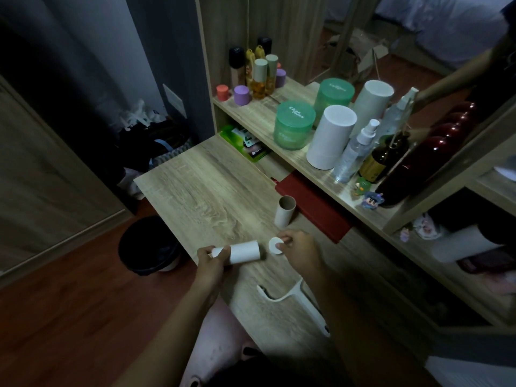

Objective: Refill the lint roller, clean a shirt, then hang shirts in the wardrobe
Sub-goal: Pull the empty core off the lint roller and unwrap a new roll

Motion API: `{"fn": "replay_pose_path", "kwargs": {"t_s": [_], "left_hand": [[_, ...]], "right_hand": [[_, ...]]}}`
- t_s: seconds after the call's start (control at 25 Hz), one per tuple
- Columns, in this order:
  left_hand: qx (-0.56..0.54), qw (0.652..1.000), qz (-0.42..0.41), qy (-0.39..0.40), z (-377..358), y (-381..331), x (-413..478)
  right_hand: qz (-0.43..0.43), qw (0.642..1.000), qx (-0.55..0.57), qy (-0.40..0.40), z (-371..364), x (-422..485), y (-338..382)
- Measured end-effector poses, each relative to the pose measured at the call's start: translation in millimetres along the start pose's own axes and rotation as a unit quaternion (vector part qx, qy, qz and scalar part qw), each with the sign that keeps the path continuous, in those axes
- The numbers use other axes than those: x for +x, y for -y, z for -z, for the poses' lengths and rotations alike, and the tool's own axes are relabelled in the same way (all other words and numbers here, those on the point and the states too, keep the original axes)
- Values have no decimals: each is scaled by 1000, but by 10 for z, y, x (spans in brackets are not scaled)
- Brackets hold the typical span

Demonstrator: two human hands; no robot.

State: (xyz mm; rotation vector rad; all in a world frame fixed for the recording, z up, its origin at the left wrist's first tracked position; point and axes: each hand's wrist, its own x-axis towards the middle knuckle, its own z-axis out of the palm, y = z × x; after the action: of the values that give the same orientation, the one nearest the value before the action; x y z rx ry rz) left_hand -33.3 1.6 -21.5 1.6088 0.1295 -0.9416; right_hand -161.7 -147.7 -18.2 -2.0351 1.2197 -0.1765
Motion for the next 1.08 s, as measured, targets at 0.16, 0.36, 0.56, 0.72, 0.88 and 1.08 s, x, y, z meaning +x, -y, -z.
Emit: {"fn": "replay_pose_path", "kwargs": {"t_s": [0.16,0.36,0.56,0.72,0.88,1.08], "left_hand": [[2,1000,0,3,28,2,15],[-15,1000,-7,-3,83,-14,26],[-5,1000,-11,27,-45,-81,-40],[-9,994,-43,103,-324,-277,-168],[-7,981,-34,190,-489,-402,-339],[-25,981,-27,188,-539,-501,-379]], "right_hand": [[-31,995,-86,49,-161,128,-36],[21,989,-144,-28,-246,101,-137],[13,996,-20,-85,-10,-80,-132],[-56,975,216,-14,197,-203,55],[-95,899,417,94,298,-367,212],[-63,884,461,52,417,-378,219]]}}
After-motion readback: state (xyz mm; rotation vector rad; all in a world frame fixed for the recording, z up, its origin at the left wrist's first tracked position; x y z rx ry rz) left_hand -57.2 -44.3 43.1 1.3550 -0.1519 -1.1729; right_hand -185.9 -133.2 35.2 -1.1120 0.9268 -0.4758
